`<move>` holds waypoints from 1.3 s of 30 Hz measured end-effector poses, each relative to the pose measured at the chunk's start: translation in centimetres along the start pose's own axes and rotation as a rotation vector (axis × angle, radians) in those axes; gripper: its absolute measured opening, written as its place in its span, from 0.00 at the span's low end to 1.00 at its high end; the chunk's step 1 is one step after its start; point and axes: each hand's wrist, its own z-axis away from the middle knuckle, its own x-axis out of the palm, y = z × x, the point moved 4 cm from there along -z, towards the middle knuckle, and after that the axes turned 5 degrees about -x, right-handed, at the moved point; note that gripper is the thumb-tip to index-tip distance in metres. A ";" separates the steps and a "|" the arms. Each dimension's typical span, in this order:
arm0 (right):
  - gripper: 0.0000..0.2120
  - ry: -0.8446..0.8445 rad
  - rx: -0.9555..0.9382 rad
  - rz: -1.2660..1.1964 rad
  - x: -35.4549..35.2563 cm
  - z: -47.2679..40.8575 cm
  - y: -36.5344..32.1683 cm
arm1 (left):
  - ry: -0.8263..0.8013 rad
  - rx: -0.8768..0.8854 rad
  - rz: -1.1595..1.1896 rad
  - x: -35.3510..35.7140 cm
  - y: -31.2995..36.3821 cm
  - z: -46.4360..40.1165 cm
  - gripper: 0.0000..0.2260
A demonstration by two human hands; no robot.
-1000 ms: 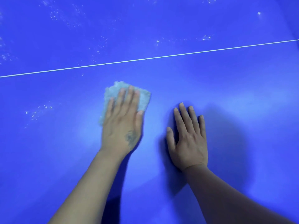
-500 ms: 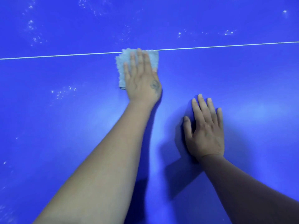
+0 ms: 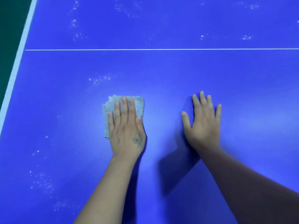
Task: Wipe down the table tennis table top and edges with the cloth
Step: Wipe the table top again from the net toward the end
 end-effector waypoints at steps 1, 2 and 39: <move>0.32 -0.013 0.017 -0.005 0.3 0.3 -0.7 | 0.014 -0.050 0.014 -0.2 -0.7 -1.3 0.28; 0.32 -0.017 0.039 -0.006 0.6 0.3 -1.1 | 0.032 -0.097 0.019 -0.4 -1.3 -3.0 0.28; 0.32 -0.050 0.080 0.040 0.5 -0.1 -1.0 | 0.021 -0.019 0.032 0.0 5.6 -18.5 0.29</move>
